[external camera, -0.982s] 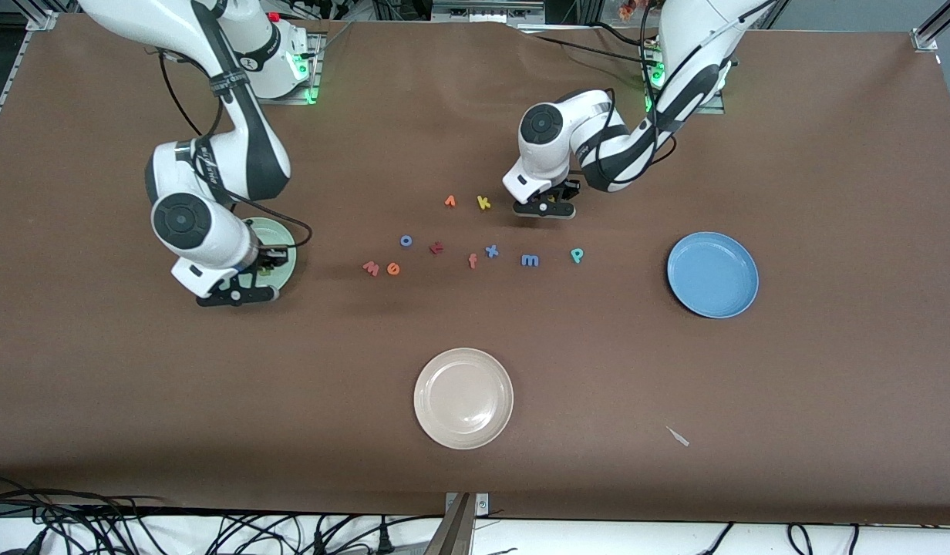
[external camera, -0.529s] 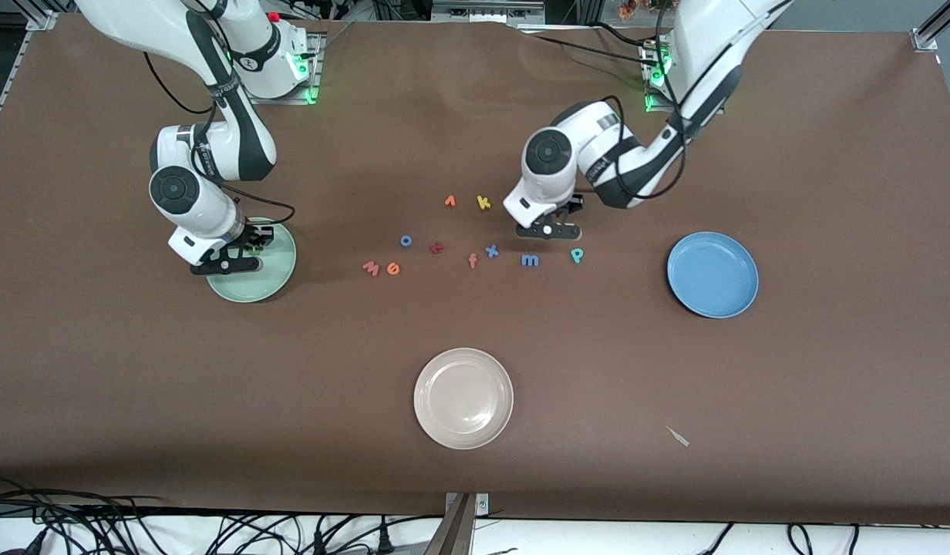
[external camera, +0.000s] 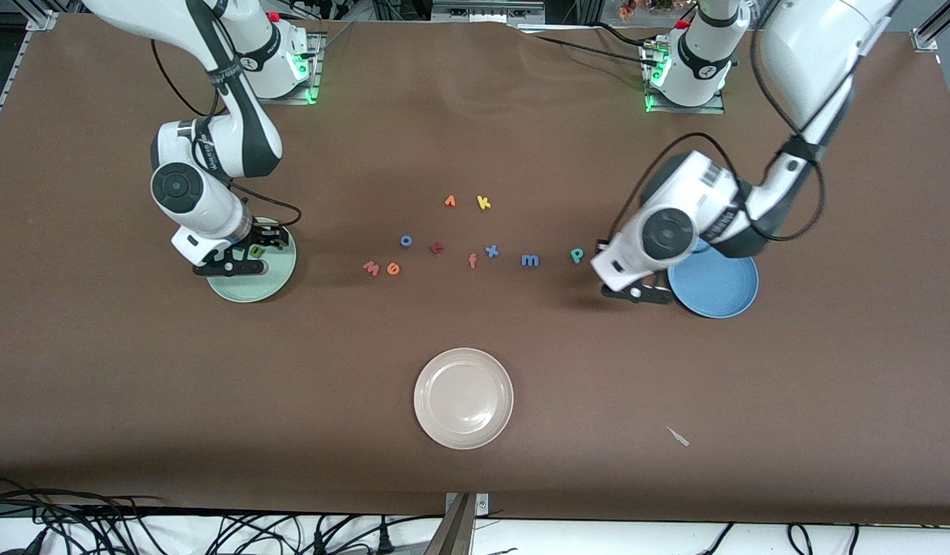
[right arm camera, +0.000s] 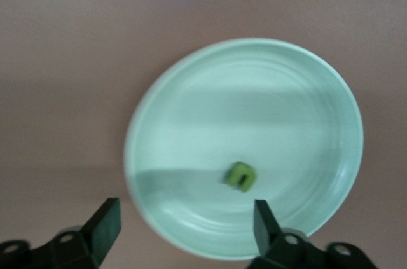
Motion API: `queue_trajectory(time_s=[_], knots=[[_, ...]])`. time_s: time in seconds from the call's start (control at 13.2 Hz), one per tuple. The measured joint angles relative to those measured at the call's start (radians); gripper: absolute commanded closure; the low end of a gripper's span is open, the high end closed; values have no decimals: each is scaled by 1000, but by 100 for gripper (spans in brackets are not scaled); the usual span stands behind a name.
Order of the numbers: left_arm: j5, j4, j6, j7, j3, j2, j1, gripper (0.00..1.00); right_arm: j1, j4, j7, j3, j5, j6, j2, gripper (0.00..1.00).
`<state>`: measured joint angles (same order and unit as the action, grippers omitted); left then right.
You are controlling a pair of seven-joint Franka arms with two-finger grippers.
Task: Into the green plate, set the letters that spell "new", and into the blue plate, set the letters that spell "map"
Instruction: 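Drop the yellow letter on the blue plate while the right gripper drops green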
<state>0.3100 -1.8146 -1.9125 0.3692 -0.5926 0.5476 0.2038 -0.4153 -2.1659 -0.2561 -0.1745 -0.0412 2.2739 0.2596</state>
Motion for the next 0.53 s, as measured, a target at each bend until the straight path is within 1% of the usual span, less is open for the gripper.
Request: queue_trajectory(time_s=[0.15, 0.23, 0.3, 0.38, 0.53], knots=[[4, 0, 0, -153, 105, 7, 11, 98, -13, 135, -180, 78, 15, -102, 26, 0], [13, 1, -2, -216, 145, 15, 15, 93, -18, 186, -272, 114, 43, -116, 55, 0], [39, 2, -4, -253, 169, 30, 19, 54, -22, 227, -364, 143, 73, -112, 95, 0], [73, 10, -7, -267, 178, 51, 20, 1, -25, 262, -453, 162, 91, -98, 140, 0], [105, 32, -7, -271, 176, 86, 17, 0, -40, 303, -619, 181, 101, -27, 223, 1]])
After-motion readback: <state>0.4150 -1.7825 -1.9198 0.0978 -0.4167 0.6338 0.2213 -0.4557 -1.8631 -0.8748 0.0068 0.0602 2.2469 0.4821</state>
